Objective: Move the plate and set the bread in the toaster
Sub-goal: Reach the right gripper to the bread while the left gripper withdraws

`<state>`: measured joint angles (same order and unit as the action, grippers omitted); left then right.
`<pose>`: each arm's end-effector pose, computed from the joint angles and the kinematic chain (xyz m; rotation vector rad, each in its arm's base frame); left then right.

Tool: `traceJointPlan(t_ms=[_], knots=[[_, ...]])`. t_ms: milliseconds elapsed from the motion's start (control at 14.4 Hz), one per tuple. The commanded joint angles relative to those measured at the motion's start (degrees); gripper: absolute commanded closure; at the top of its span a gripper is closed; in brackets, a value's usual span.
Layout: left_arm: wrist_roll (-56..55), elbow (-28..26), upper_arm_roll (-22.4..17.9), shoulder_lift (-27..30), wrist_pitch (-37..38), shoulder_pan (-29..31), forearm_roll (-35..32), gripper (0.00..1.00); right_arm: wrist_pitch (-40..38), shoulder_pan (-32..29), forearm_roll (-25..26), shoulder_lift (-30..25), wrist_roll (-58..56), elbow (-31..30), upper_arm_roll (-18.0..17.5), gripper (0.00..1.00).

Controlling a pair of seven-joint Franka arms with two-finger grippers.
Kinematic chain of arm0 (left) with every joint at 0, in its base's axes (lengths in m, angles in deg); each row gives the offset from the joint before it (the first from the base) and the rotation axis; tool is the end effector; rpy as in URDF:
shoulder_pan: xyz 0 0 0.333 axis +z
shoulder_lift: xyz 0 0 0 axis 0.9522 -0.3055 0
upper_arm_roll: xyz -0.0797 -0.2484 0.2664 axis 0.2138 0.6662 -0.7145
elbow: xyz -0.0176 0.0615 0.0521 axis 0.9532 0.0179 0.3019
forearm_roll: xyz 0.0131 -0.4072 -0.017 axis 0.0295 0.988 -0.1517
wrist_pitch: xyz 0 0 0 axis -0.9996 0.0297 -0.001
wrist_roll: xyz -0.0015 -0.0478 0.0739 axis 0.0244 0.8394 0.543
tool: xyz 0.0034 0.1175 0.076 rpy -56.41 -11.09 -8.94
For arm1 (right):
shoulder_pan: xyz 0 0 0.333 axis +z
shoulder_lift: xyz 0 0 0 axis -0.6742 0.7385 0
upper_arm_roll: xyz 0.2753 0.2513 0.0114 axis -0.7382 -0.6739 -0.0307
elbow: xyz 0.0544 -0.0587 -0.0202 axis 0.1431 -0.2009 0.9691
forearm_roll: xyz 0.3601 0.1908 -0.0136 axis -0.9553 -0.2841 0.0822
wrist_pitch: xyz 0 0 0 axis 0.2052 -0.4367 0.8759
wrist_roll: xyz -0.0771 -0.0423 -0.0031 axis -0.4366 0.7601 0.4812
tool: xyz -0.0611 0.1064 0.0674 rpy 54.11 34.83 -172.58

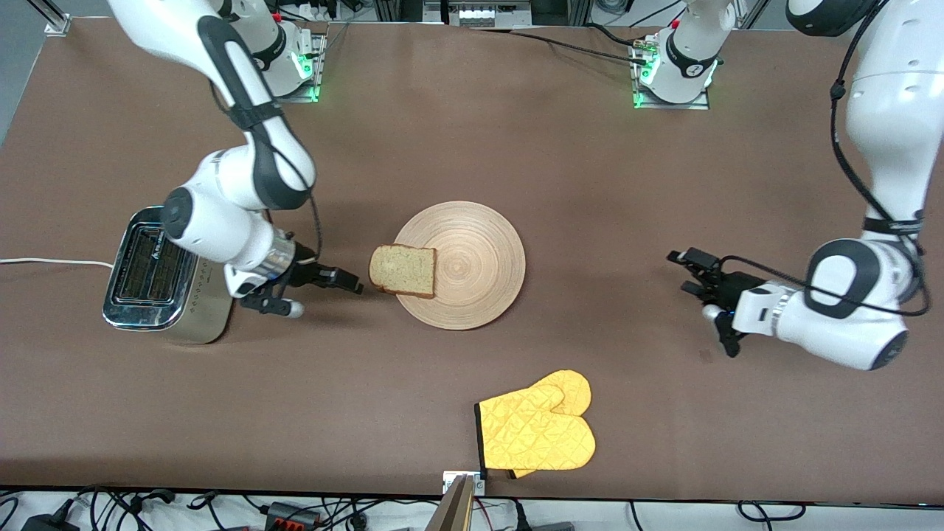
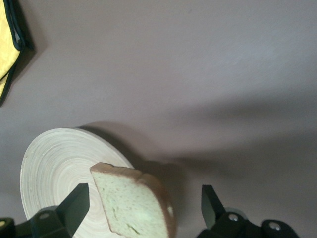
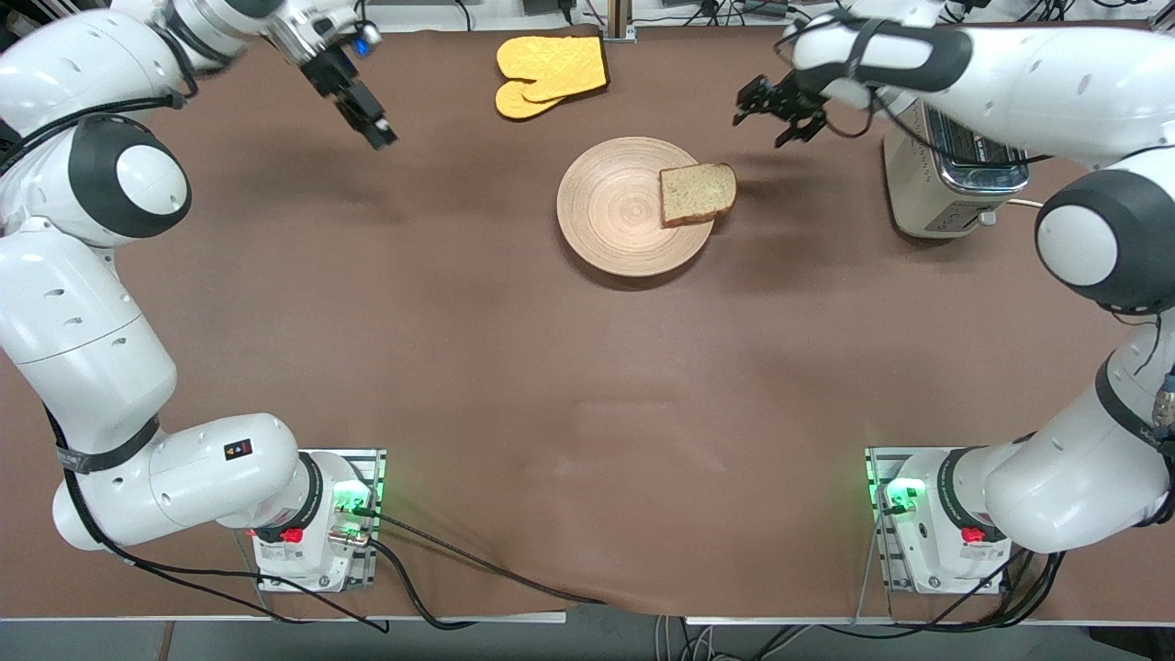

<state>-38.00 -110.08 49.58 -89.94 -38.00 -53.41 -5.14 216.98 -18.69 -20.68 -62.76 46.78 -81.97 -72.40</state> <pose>0.7103 -0.0226 0.3143 2.2624 -0.8483 -0.4878 0.6384 0.2514 0.2901 -2.7097 0.3412 -0.0262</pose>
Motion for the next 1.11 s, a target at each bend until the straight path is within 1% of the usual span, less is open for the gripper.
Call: traceJointPlan(t_ms=[0, 70, 139, 209, 348, 417, 487, 626, 696, 765, 835, 904, 974, 1043], knots=[[-2.97, 2.05, -0.03, 5.88, 4.54, -1.04, -8.16, 0.0, 2.09, 0.81, -2.38, 0.88, -2.93, -1.2, 0.44, 0.0], [-4.28, 1.96, -0.03, 8.0, 4.55, -1.48, -11.41, 0.0, 2.01, 0.47, -2.56, 1.58, -6.78, -1.2, -0.17, 0.0], [-6.29, 1.96, 0.49, 9.93, 4.72, -1.57, -14.75, 0.0, 2.0, 0.29, -3.78, 2.46, -9.51, -1.28, -0.7, 0.0], [-8.05, 1.96, 0.59, 11.52, 5.34, -1.92, -16.79, 0.0, 2.09, 0.46, -8.31, 3.16, -11.98, -1.28, -0.7, 0.0], [-12.44, 2.05, 0.67, 14.33, 7.45, -3.32, -18.64, 0.0, 2.27, 0.73, -18.15, 4.48, -18.99, -1.28, -0.79, 0.0], [-14.29, 1.96, 0.76, 15.74, 7.54, -3.51, -20.39, 0.0, 2.18, 0.73, -21.6, 4.92, -22.34, -1.28, -0.79, 0.0], [-14.83, 2.05, 0.85, 16.88, 7.54, -3.51, -20.93, 0.0, 2.09, 0.64, -23.89, 5.36, -25.16, -1.37, -0.7, 0.0], [-14.4, 2.05, 0.67, 18.65, 7.1, -3.16, -22.94, 0.0, 2.18, 0.64, -24.53, 5.63, -26.59, -1.46, -0.7, 0.0], [-14.4, 2.14, 0.94, 19.26, 7.1, -3.07, -26.18, 0.0, 2.09, 0.64, -24.53, 5.72, -26.59, -1.46, -0.79, 0.0], [-14.75, 2.14, 0.76, 21.18, 7.1, -3.76, -28.82, 0.0, 2.01, 0.73, -24.53, 5.72, -26.59, -1.72, -0.79, 0.0], [-15.44, 1.79, -0.19, 22.94, 6.49, -4.29, -29.11, 0.0, 2.0, 0.73, -24.53, 5.46, -26.76, -2.68, -0.79, 0.0], [-17.54, 1.26, -1.68, 24.61, 4.4, -4.65, -28.85, 0.0, 1.83, 0.81, -24.62, 5.11, -27.29, -3.39, -0.79, 0.0], [-22.52, 0.3, -4.13, 26.81, 3.42, -5.0, -26.59, 0.0, 1.74, 0.81, -24.62, 4.67, -27.73, -4.0, -0.79, 0.0], [-28.75, -1.36, -7.2, 28.31, 2.89, -5.0, -22.39, 0.0, 1.74, 0.73, -24.88, 4.58, -27.82, -4.36, -0.79, 0.0]])
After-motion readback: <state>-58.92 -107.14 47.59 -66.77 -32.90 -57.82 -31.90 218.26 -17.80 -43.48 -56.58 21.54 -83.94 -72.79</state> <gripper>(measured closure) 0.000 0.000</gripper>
